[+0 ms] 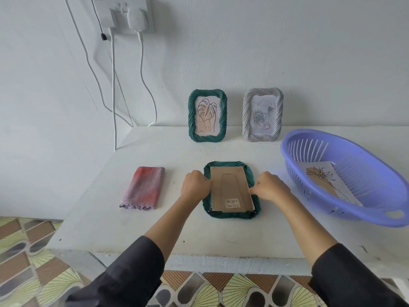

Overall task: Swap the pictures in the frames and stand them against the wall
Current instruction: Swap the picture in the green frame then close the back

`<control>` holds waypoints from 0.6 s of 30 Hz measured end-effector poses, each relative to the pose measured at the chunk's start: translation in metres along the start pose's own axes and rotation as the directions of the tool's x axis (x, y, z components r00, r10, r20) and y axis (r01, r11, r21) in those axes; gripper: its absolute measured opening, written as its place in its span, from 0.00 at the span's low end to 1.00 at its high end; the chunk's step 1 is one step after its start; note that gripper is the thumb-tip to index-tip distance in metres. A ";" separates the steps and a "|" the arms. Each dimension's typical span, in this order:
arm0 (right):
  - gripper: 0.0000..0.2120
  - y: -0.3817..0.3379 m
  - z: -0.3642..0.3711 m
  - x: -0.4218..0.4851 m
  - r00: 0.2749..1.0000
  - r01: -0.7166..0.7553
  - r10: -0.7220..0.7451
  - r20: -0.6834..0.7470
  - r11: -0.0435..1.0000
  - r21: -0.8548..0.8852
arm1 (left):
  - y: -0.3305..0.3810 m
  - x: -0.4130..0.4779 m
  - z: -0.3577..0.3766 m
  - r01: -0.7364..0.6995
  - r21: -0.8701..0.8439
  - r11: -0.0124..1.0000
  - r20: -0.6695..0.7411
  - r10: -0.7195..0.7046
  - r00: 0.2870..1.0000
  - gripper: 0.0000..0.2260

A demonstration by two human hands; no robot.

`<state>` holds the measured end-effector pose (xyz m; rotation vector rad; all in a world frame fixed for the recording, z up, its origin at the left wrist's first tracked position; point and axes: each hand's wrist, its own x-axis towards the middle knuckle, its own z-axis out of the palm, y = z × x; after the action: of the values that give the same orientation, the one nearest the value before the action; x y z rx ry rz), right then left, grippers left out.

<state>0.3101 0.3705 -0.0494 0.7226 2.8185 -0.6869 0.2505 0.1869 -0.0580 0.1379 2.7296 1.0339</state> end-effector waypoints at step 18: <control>0.22 0.009 0.010 -0.010 0.999 -0.024 0.017 0.041 0.985 0.169 | -0.004 -0.006 0.000 0.087 -0.060 0.994 0.090 -0.082 0.993 0.12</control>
<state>0.3238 0.3689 -0.0596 0.7548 2.7374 -0.9364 0.2563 0.1829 -0.0592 0.0552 2.5976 1.0639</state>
